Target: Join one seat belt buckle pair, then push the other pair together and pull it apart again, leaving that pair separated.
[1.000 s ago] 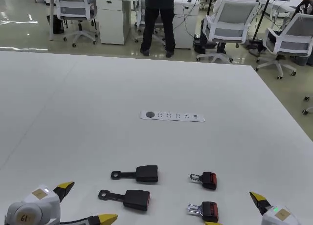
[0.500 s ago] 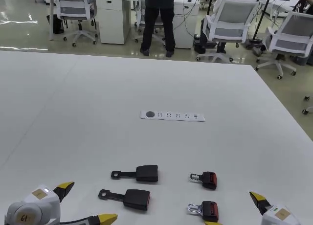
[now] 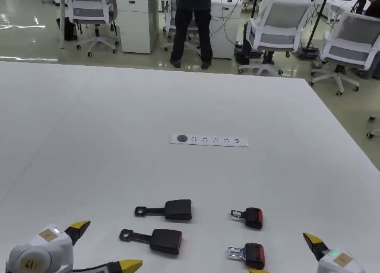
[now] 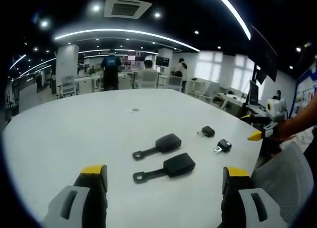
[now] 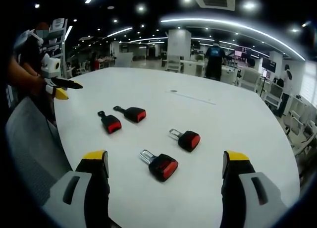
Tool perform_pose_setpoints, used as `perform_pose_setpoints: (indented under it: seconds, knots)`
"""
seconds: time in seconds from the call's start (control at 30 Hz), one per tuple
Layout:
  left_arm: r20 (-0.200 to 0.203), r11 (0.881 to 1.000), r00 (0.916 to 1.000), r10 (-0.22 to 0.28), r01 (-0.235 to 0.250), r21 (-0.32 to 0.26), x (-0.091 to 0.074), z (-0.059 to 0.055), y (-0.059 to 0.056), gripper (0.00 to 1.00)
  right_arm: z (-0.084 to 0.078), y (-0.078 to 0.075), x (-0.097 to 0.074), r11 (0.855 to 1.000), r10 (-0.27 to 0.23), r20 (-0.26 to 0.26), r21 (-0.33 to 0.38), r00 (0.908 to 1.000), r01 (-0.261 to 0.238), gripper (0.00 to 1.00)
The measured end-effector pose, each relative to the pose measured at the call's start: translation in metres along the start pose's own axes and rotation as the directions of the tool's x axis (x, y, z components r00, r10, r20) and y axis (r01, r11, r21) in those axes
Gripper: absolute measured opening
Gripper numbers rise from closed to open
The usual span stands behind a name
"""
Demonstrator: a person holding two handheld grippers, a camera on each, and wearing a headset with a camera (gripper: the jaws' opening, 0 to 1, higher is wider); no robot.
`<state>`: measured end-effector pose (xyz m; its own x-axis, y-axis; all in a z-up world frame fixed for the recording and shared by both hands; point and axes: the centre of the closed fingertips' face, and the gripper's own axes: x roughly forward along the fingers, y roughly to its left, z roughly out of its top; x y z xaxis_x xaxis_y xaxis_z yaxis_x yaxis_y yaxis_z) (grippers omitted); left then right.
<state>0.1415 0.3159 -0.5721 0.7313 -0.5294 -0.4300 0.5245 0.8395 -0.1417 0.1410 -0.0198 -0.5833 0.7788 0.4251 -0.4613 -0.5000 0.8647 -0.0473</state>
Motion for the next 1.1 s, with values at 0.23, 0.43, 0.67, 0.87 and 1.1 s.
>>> perform_pose_setpoints:
  seconds: [0.23, 0.43, 0.67, 0.87, 1.1]
  knots:
    - [0.001, 1.0, 1.0, -0.002, 0.002, 0.001, -0.002, 0.003, -0.006, 0.99, 0.002, -0.001, -0.001, 1.0, -0.001, 0.001, -0.005, 1.0, 0.001, 0.96]
    - [0.0, 1.0, 1.0, -0.005, 0.005, 0.003, -0.002, 0.004, -0.008, 0.99, 0.001, 0.0, -0.001, 1.0, 0.001, -0.001, -0.009, 1.0, -0.001, 0.96]
    - [0.0, 1.0, 0.9999, -0.011, 0.011, 0.004, 0.001, -0.003, 0.001, 0.99, 0.001, 0.0, -0.001, 1.0, 0.003, -0.003, -0.013, 1.0, -0.003, 0.96]
    - [0.0, 1.0, 0.9999, -0.014, 0.014, 0.006, 0.0, 0.001, -0.007, 0.99, 0.002, 0.001, -0.001, 1.0, 0.006, -0.006, -0.016, 1.0, -0.006, 0.96]
    - [-0.002, 1.0, 0.9999, -0.016, 0.016, 0.004, 0.002, -0.001, -0.006, 0.99, 0.002, 0.002, -0.002, 1.0, 0.011, -0.011, -0.018, 0.9999, -0.012, 0.95]
